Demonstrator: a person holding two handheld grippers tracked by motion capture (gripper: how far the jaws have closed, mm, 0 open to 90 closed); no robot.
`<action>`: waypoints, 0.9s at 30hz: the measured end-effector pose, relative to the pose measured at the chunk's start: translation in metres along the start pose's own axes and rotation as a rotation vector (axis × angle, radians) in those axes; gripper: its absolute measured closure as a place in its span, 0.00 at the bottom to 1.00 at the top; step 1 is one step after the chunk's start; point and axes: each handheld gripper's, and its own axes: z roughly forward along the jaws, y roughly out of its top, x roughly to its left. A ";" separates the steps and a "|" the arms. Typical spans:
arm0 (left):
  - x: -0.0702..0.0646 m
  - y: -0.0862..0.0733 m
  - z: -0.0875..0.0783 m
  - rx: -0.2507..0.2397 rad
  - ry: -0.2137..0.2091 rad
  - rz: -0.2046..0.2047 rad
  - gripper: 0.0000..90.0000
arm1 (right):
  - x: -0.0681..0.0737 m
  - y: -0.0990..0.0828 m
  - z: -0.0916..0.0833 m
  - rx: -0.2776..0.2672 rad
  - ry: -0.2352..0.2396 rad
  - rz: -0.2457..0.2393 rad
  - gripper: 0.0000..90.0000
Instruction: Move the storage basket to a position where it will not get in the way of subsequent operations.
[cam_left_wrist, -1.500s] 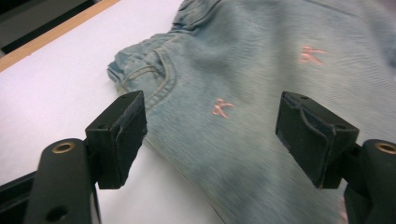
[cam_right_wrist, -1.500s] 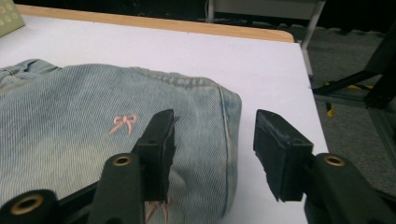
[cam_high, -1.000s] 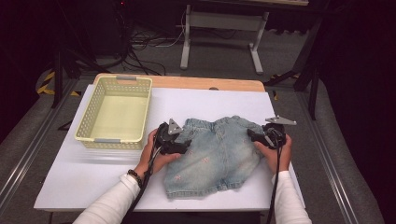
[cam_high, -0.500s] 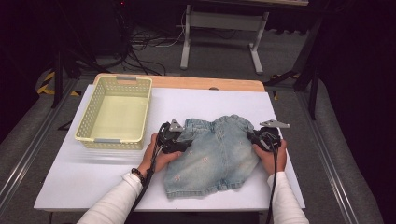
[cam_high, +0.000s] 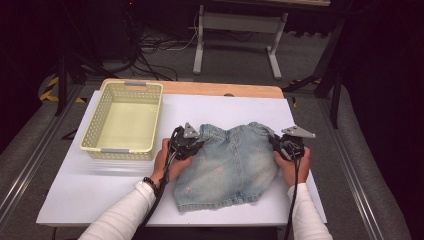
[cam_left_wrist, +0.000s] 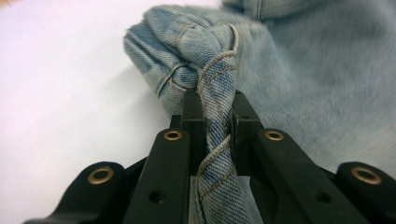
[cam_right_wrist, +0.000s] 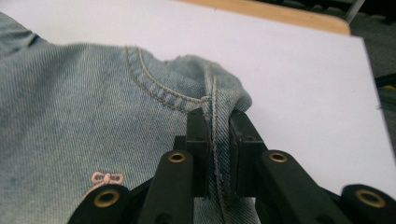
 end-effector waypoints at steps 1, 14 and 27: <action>0.001 0.004 -0.002 0.000 0.013 0.010 0.90 | 0.000 0.002 -0.002 -0.007 -0.001 0.006 0.89; 0.018 0.044 -0.027 -0.030 0.101 0.048 0.90 | 0.010 0.029 -0.012 -0.082 -0.014 -0.018 0.89; 0.032 0.048 -0.022 -0.018 0.126 0.038 0.71 | 0.010 0.032 0.001 -0.072 -0.011 -0.016 0.88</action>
